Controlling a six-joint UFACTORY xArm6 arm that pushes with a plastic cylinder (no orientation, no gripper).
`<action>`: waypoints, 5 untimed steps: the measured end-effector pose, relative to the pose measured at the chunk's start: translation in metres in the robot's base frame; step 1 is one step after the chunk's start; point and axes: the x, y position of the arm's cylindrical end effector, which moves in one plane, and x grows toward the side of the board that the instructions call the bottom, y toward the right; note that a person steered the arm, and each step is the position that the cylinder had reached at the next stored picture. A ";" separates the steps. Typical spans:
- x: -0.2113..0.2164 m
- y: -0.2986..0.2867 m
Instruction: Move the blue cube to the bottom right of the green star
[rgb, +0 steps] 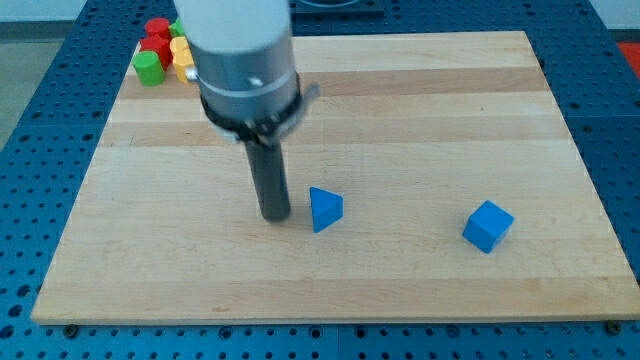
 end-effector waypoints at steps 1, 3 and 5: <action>0.052 0.031; 0.070 0.196; 0.059 0.314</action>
